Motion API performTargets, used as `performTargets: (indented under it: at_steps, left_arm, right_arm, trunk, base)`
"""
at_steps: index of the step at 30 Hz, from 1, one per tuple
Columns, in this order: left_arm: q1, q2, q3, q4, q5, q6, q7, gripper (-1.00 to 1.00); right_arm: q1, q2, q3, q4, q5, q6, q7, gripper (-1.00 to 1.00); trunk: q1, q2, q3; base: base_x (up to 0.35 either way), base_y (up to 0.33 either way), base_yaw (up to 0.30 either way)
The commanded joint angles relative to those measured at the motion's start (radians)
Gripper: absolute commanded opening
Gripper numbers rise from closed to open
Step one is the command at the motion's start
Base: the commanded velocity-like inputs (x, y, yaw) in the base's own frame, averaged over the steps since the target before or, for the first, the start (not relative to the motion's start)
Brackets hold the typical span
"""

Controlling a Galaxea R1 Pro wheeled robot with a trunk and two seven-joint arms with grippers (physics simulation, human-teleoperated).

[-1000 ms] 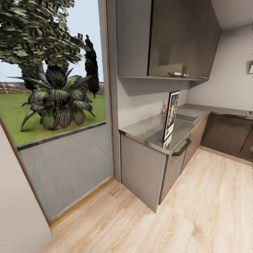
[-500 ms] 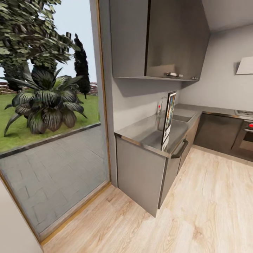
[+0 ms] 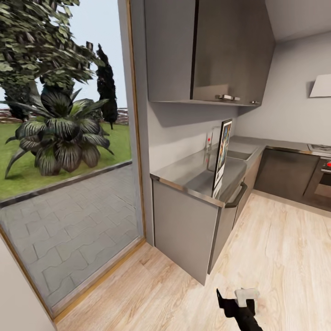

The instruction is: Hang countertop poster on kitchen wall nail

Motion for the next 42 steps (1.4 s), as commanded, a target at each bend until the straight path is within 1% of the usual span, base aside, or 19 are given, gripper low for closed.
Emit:
performTargets:
  at_steps: [1,2,3,4,5,6,7,8,9,13,15,18,20,23,24,32,36,38,42]
  left_arm:
    - [0.000,0.000,0.003,-0.001,0.000,0.000,-0.003,1.00]
    - [0.000,0.000,0.005,-0.001,0.001,0.000,-0.005,1.00]
    - [0.000,0.000,0.008,-0.001,0.001,0.000,-0.007,1.00]
    - [0.000,0.000,0.008,-0.001,0.001,0.000,-0.007,1.00]
    - [0.000,0.000,0.008,-0.001,0.001,0.000,-0.008,1.00]
    - [0.000,0.000,0.008,-0.001,0.001,0.000,-0.008,1.00]
    - [0.000,0.000,0.009,-0.001,0.002,0.000,-0.008,1.00]
    - [0.000,0.000,0.009,-0.001,0.002,0.000,-0.008,1.00]
    - [0.000,0.000,0.009,-0.001,0.002,-0.001,-0.008,1.00]
    - [0.000,0.000,0.010,-0.002,0.002,-0.001,-0.008,1.00]
    - [0.000,0.000,0.010,-0.003,0.002,-0.001,-0.008,1.00]
    - [0.000,-0.001,0.010,-0.004,0.002,-0.001,-0.008,1.00]
    - [0.000,-0.001,0.010,-0.005,0.002,-0.001,-0.009,1.00]
    - [0.000,-0.001,0.010,-0.005,0.002,-0.001,-0.009,1.00]
    - [0.000,-0.001,0.010,-0.005,0.002,-0.001,-0.009,1.00]
    - [0.001,0.000,0.010,-0.006,0.002,0.000,-0.009,1.00]
    - [0.000,0.000,0.010,-0.005,0.002,0.000,-0.009,1.00]
    - [0.001,0.000,0.010,-0.005,0.002,0.001,-0.008,1.00]
    - [0.000,0.000,0.010,-0.004,0.002,0.001,-0.008,1.00]
  right_arm:
    - [-0.001,0.004,0.001,-0.050,0.001,0.013,-0.005,1.00]
    - [-0.002,0.011,0.001,-0.143,0.001,0.063,-0.025,1.00]
    - [-0.010,0.024,0.008,-0.368,0.000,0.217,-0.109,1.00]
    - [-0.011,0.026,0.015,-0.402,0.000,0.240,-0.124,1.00]
    - [-0.018,0.030,0.036,-0.457,0.000,0.276,-0.155,1.00]
    - [-0.025,0.032,0.049,-0.479,0.000,0.289,-0.173,1.00]
    - [-0.155,0.048,0.199,-0.558,-0.001,0.404,-0.435,1.00]
    - [-0.172,0.050,0.215,-0.561,-0.001,0.426,-0.468,1.00]
    - [-0.205,0.054,0.242,-0.564,-0.001,0.469,-0.531,1.00]
    - [-0.274,0.064,0.275,-0.564,-0.001,0.544,-0.643,1.00]
    - [-0.296,0.067,0.283,-0.562,-0.001,0.564,-0.674,1.00]
    - [-0.312,0.068,0.288,-0.560,0.000,0.576,-0.693,1.00]
    - [-0.332,0.075,0.290,-0.561,0.000,0.583,-0.703,1.00]
    - [-0.363,0.080,0.290,-0.553,0.001,0.610,-0.706,1.00]
    - [-0.373,0.082,0.291,-0.543,0.000,0.633,-0.706,1.00]
    - [-0.389,0.084,0.294,-0.517,-0.002,0.676,-0.702,1.00]
    - [-0.390,0.084,0.295,-0.516,-0.004,0.670,-0.699,1.00]
    - [-0.389,0.084,0.294,-0.512,-0.010,0.624,-0.698,1.00]
    - [-0.386,0.084,0.294,-0.507,-0.011,0.575,-0.699,1.00]
  trunk:
    - [0.000,0.000,-0.001]
    - [0.000,0.000,-0.001]
    - [0.000,0.000,-0.001]
    - [0.000,0.000,-0.001]
    - [0.000,0.000,-0.001]
    - [0.000,0.000,-0.001]
    - [0.000,0.000,-0.001]
    - [0.000,0.000,-0.001]
    - [0.000,0.000,-0.001]
    - [0.000,0.000,-0.001]
    - [0.000,0.000,-0.001]
    - [0.000,0.000,-0.001]
    - [0.000,0.000,-0.001]
    - [0.000,0.000,-0.001]
    - [0.000,0.000,-0.001]
    - [0.000,0.000,-0.001]
    - [0.000,0.000,-0.001]
    - [0.000,0.000,-0.001]
    - [0.000,0.000,-0.001]
  base:
    - [0.001,0.001,0.000]
    - [0.000,0.000,0.000]
    - [0.000,0.000,0.000]
    - [0.000,0.000,0.000]
    - [0.000,0.000,0.000]
    - [0.000,0.000,0.000]
    - [0.000,0.000,0.000]
    - [0.000,0.000,0.000]
    - [0.000,0.000,0.000]
    - [0.000,0.000,0.000]
    - [0.000,0.000,0.000]
    - [0.000,0.000,0.000]
    - [0.000,0.000,0.000]
    - [0.000,0.000,0.000]
    - [0.006,0.000,0.000]
    - [0.124,0.000,0.000]
    - [0.060,0.000,0.000]
    - [0.199,0.000,0.000]
    - [0.235,0.000,0.000]
